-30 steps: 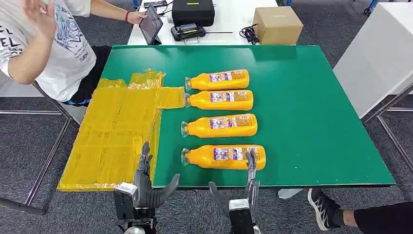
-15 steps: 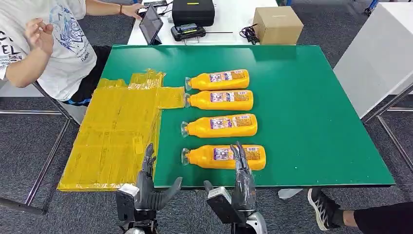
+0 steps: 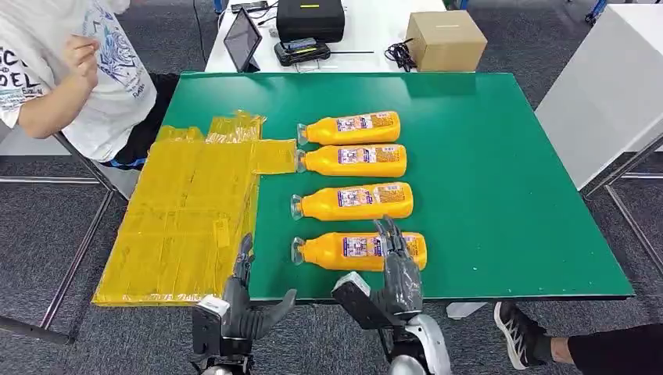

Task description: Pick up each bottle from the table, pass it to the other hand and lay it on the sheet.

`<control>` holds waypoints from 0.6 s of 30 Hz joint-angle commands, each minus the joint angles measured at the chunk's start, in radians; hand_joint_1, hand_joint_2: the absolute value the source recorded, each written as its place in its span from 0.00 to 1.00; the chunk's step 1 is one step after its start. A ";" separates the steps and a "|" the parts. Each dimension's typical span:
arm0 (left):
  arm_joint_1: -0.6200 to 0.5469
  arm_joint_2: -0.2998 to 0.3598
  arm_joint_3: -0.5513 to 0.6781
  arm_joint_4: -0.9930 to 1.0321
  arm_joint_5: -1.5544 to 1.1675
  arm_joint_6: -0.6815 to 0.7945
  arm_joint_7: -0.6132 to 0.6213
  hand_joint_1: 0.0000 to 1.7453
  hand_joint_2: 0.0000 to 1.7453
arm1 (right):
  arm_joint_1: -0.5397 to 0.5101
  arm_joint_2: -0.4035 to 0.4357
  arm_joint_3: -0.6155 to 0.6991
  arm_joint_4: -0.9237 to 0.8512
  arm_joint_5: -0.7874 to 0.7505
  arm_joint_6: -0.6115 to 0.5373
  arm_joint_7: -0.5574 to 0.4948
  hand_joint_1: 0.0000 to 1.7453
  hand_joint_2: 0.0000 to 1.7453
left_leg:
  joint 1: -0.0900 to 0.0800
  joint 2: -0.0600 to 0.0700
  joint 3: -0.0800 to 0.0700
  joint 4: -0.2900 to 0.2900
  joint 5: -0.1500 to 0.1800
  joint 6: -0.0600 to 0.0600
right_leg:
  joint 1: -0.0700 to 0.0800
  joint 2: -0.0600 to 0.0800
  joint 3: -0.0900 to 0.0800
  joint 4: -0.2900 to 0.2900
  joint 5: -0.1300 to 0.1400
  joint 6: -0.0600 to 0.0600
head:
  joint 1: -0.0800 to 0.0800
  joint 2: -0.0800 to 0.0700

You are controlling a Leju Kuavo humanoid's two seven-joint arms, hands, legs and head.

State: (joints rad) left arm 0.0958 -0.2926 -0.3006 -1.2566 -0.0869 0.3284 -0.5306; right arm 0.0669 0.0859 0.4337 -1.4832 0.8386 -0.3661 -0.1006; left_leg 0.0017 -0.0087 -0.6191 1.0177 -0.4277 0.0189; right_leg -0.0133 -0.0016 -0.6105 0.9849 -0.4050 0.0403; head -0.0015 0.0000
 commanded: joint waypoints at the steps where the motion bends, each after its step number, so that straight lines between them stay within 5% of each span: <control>1: -0.014 -0.004 0.031 0.043 -0.012 -0.002 0.013 0.00 1.00 | -0.044 -0.058 0.003 0.024 0.039 0.037 0.044 0.00 1.00 | 0.000 0.001 0.003 -0.001 -0.001 -0.001 | 0.000 0.000 0.003 -0.001 -0.001 -0.001 | 0.000 0.000; 18: -0.034 -0.011 0.052 0.084 -0.047 -0.041 0.032 0.00 1.00 | -0.218 -0.142 0.054 0.235 0.058 0.219 0.175 0.00 1.00 | 0.000 0.002 0.004 -0.002 -0.001 -0.001 | 0.000 0.002 0.004 -0.002 0.000 -0.001 | 0.000 0.000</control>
State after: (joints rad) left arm 0.0956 -0.2968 -0.2747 -1.2463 -0.1331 0.2926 -0.5074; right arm -0.0383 -0.0015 0.4368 -1.4188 0.8972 -0.1866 0.0515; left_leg 0.0017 -0.0086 -0.6194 1.0178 -0.4276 0.0189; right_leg -0.0133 -0.0016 -0.6105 0.9850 -0.4049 0.0404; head -0.0019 0.0000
